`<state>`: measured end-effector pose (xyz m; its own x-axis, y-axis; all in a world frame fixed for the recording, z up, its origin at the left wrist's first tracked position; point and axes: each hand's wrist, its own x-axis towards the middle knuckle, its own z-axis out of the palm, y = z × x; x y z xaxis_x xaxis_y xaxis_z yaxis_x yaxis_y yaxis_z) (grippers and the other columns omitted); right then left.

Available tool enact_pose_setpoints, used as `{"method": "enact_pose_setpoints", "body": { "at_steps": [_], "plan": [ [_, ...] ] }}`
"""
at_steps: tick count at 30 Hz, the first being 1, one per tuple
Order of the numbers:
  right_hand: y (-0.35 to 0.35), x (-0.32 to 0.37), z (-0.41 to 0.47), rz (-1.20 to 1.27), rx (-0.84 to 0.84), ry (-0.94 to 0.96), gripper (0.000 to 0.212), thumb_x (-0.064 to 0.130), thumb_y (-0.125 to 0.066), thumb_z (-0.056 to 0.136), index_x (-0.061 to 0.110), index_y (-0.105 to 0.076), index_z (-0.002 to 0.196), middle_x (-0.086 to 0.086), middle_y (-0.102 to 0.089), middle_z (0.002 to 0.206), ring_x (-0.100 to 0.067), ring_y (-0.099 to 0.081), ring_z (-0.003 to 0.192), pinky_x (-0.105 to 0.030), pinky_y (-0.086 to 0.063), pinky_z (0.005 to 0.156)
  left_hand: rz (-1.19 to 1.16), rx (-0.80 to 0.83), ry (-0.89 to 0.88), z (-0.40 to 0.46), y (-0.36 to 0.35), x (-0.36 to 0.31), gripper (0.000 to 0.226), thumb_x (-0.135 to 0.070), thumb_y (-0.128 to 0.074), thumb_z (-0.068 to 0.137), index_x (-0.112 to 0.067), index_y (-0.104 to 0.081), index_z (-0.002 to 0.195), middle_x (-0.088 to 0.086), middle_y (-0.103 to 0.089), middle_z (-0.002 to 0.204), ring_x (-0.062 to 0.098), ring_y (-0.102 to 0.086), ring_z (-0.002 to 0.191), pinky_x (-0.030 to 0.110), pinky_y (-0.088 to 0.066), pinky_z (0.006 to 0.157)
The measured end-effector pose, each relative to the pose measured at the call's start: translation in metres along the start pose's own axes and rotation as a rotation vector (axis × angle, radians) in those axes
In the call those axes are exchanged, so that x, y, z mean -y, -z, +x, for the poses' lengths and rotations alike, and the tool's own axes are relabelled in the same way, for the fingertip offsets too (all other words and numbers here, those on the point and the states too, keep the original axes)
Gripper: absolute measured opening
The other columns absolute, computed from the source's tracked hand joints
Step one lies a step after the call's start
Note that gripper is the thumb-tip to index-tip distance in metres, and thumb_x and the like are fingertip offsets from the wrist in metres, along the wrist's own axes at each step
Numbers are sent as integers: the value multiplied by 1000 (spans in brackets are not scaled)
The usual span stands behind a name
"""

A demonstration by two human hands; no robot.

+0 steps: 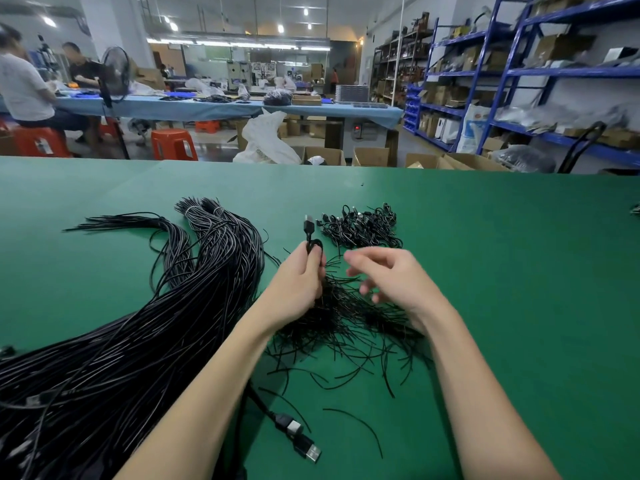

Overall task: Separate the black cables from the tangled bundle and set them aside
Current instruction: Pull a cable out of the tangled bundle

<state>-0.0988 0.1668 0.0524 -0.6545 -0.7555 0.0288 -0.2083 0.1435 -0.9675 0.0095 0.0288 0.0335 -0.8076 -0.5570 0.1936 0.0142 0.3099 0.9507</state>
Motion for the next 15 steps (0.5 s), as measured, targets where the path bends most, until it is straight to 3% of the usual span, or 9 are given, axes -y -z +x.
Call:
{"method": "enact_pose_setpoints", "body": {
  "at_steps": [3, 5, 6, 9, 12, 14, 15],
  "plan": [
    [-22, 0, 6, 34, -131, 81, 23, 46, -77, 87, 28, -81, 100, 14, -78, 90, 1, -64, 65, -19, -51, 58, 346, 21, -157, -2, -5, 4, 30, -29, -31, 109, -15, -59, 108, -7, -62, 84, 8, -56, 71, 32, -45, 71],
    [-38, -3, 9, -65, -237, 134, 29, 50, -79, 82, 27, -83, 99, 19, -78, 87, 8, -67, 75, -11, -50, 70, 461, 45, -216, -5, -7, 3, 34, -21, -32, 109, -12, -59, 127, 4, -70, 108, 16, -65, 97, 27, -47, 85],
    [-41, -4, 10, -89, -285, 148, 26, 49, -80, 82, 27, -83, 96, 22, -77, 83, 11, -67, 74, -7, -48, 70, 492, 52, -223, -6, -6, 2, 35, -20, -32, 108, -10, -57, 130, 8, -70, 113, 22, -65, 101, 25, -45, 85],
    [-41, -7, 11, -42, -272, 134, 9, 40, -79, 87, 34, -81, 81, 23, -74, 71, 6, -63, 51, -8, -46, 54, 537, 102, -192, -8, -5, 1, 34, -25, -31, 109, -10, -51, 131, 8, -68, 109, 21, -65, 96, 21, -41, 77],
    [-37, -11, 10, -67, -311, 152, 18, 33, -76, 91, 28, -79, 74, 12, -72, 60, -4, -62, 44, -14, -47, 50, 379, 237, -75, -9, -9, -5, 29, -30, -29, 109, -14, -53, 116, -3, -56, 88, 8, -50, 70, 27, -41, 68],
    [-35, -13, 11, -172, -340, 175, 28, 36, -73, 93, 21, -77, 69, 4, -69, 58, -9, -60, 48, -23, -47, 54, 281, 278, 4, -10, -9, -8, 28, -27, -28, 110, -13, -49, 98, -3, -44, 76, 13, -38, 62, 32, -36, 62],
    [-34, -12, 11, -200, -330, 179, 33, 38, -71, 93, 20, -75, 67, 6, -65, 54, -8, -54, 47, -24, -43, 54, 338, 264, -3, -10, -8, -10, 28, -25, -28, 110, -11, -48, 95, -2, -47, 76, 17, -42, 66, 34, -38, 66]
  ]
}}
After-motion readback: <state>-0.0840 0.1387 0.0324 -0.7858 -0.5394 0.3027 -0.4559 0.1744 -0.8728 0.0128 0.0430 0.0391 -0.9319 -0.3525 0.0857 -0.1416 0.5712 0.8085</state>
